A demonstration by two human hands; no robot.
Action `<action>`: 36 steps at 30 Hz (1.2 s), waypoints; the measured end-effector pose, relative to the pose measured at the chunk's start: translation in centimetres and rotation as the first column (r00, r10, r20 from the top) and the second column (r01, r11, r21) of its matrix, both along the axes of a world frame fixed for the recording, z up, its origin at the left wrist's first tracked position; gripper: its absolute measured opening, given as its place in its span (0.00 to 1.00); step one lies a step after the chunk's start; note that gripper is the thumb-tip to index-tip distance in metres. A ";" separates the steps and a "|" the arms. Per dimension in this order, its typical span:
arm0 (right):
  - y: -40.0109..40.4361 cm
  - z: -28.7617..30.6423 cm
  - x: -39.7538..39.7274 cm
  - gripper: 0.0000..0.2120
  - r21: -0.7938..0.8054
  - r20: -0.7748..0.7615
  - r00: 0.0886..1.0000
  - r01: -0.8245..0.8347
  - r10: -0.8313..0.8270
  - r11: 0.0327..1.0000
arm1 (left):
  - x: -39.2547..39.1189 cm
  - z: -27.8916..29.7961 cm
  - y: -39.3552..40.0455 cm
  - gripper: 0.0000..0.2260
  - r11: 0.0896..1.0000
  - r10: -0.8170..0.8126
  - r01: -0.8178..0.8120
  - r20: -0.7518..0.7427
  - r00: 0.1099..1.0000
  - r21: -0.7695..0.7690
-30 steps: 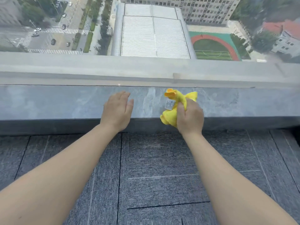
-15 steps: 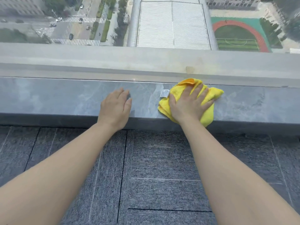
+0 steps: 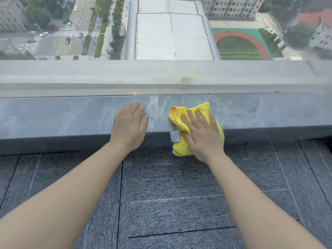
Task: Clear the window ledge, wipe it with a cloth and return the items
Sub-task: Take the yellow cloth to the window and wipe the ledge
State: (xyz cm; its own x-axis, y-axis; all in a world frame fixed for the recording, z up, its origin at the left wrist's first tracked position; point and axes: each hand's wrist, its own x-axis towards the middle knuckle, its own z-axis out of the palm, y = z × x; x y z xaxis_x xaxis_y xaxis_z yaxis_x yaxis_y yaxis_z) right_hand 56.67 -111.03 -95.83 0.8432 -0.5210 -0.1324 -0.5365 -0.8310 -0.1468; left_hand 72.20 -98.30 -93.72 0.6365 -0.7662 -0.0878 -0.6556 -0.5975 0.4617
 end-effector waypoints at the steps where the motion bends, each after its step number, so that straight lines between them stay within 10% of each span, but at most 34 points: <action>1: -0.5 -0.2 -0.8 0.37 -0.037 0.018 0.996 0.094 -0.093 0.995 | -0.3 -0.1 -0.5 0.28 1.000 -0.007 0.007 0.001 1.000 0.006; 7: -4.7 -0.1 -1.6 0.32 0.041 -0.097 0.728 0.684 -0.679 0.728 | -1.2 -1.2 -3.0 0.29 0.998 -0.058 0.059 -0.013 0.998 0.017; 27: -2.4 0.6 2.3 0.24 0.134 -0.050 0.998 0.043 -0.037 0.990 | -0.7 -0.9 -2.4 0.27 0.990 -0.123 0.114 -0.112 0.986 -0.081; 31: 0.4 1.2 1.6 0.22 0.308 0.027 0.996 0.077 -0.089 0.948 | -1.0 0.0 -0.3 0.28 0.988 -0.143 0.134 -0.125 0.982 -0.076; 36: 3.0 3.9 -0.3 0.21 0.622 0.162 0.834 0.329 -0.528 0.711 | -0.8 2.0 1.7 0.24 0.974 -0.224 0.215 -0.156 0.962 -0.069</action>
